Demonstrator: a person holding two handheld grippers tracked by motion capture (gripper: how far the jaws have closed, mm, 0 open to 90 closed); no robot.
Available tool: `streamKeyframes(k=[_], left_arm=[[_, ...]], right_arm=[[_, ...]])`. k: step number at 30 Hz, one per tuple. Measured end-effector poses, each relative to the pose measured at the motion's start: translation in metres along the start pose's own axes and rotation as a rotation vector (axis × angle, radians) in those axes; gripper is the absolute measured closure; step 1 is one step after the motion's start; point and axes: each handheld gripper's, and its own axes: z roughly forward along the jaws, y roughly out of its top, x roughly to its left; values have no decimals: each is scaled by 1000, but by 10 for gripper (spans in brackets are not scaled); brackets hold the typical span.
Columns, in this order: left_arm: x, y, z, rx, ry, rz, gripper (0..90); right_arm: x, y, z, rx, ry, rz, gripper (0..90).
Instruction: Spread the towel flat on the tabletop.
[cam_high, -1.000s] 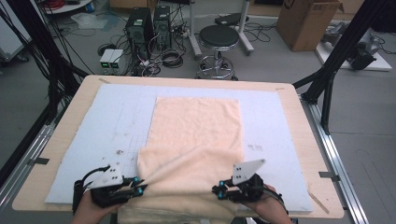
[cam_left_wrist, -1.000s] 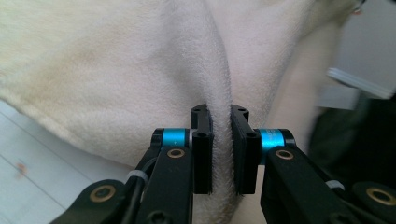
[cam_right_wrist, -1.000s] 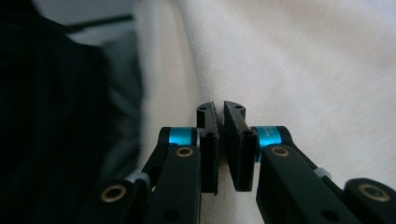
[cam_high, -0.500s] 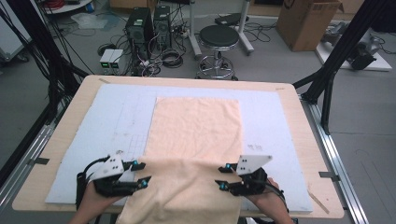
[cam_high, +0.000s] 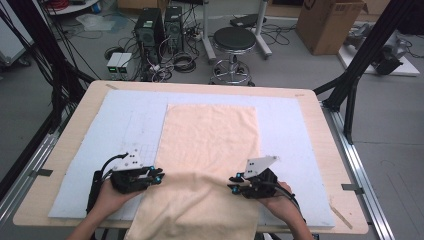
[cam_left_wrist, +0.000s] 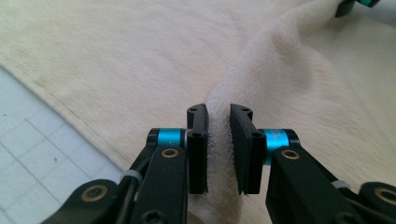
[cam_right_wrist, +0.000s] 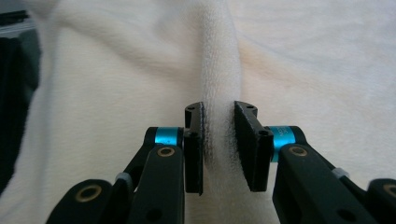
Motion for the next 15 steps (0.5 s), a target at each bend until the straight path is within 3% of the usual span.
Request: streamKeyframes(k=[3, 4, 5, 7, 10, 15], left_arm=[[-10, -10, -12, 11, -79, -7, 734], [-12, -12, -16, 12, -88, -6, 692], [-13, -13, -19, 2, -87, -9, 647], [-9, -11, -23, -19, -70, -18, 552], [5, 0, -21, -66, -39, -68, 515], [30, 19, 1, -93, 76, -92, 523]], right_arm=[[8, -1, -4, -19, 74, 15, 601], [10, 0, -7, -42, 107, 23, 580], [11, 0, -11, -65, 105, 21, 569], [9, 1, -19, -89, 72, 30, 540], [-4, 4, -25, -98, 13, 52, 533], [-37, 6, -22, -72, -113, 104, 521]])
